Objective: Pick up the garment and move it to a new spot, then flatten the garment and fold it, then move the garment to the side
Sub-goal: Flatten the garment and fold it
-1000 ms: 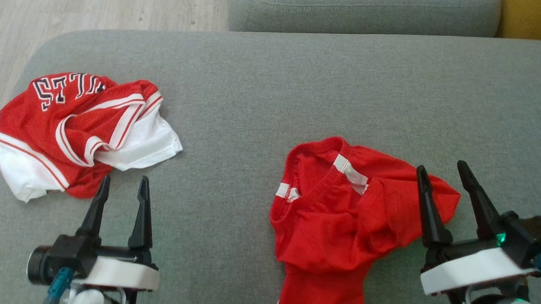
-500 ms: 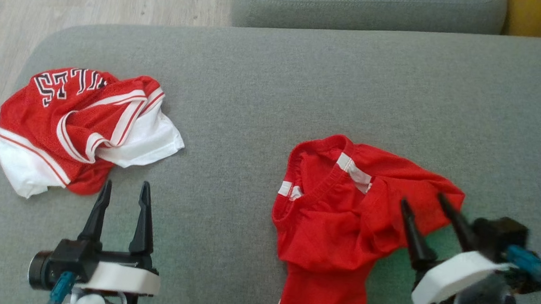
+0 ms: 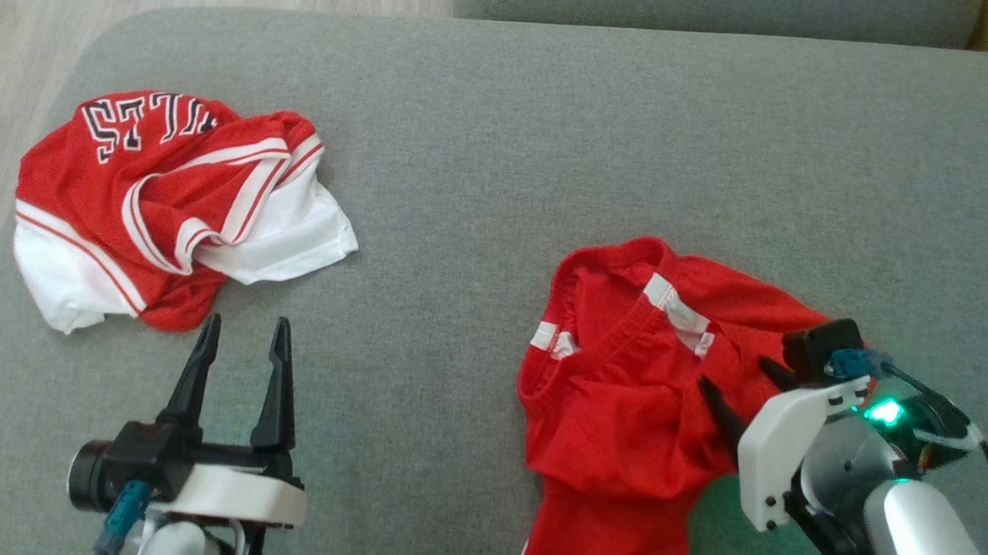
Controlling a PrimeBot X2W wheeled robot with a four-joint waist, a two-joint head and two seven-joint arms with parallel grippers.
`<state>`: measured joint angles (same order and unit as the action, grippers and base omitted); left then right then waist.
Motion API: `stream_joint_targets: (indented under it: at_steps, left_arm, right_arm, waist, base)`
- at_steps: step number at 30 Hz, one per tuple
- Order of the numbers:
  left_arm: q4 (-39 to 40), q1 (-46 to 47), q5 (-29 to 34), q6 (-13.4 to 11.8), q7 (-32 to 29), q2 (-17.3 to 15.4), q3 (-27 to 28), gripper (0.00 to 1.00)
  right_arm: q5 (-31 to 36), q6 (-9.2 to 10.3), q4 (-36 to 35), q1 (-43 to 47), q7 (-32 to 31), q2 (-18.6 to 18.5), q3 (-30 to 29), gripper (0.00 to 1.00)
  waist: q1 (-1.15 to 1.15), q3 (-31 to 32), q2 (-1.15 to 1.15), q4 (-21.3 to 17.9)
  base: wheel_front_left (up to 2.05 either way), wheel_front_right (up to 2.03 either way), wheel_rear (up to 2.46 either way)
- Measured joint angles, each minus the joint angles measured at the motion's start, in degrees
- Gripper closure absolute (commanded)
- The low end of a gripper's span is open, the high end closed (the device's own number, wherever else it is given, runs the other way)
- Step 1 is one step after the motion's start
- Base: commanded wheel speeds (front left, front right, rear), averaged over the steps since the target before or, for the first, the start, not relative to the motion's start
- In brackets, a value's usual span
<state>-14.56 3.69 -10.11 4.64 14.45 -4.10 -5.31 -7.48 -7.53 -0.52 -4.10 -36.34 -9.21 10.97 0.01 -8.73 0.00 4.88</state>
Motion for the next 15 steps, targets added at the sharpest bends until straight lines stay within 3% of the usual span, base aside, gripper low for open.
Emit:
stream_joint_targets:
  at_steps: [1,3,8,15]
  left_arm:
    - [-0.04,0.02,0.0,0.1,0.0,0.1,-0.05,0.0]
    - [-0.04,0.02,-0.02,0.18,0.0,0.25,-0.07,0.0]
    - [0.0,0.05,-0.56,0.25,0.0,0.48,0.03,0.0]
    - [0.13,0.09,-0.56,0.42,0.0,0.75,0.51,0.0]
  right_arm:
    - [0.18,0.0,0.78,-0.01,-2.69,-0.56,-0.22,0.05]
    - [0.18,0.0,0.77,-0.01,-3.63,-0.56,-0.65,1.0]
    - [0.18,0.0,-2.11,0.09,-4.78,0.37,-4.47,1.0]
    - [0.09,0.0,-8.93,4.99,-1.59,5.63,-15.58,1.0]
  waist:
    - [0.0,-0.1,0.0,0.23]
    - [0.0,-0.28,0.0,0.37]
    - [0.0,-0.82,0.0,0.3]
    - [0.0,-0.66,0.0,-0.12]
  base:
    - [0.0,0.0,0.0]
    - [0.0,0.0,0.0]
    - [0.0,0.0,0.0]
    - [0.0,0.0,0.0]
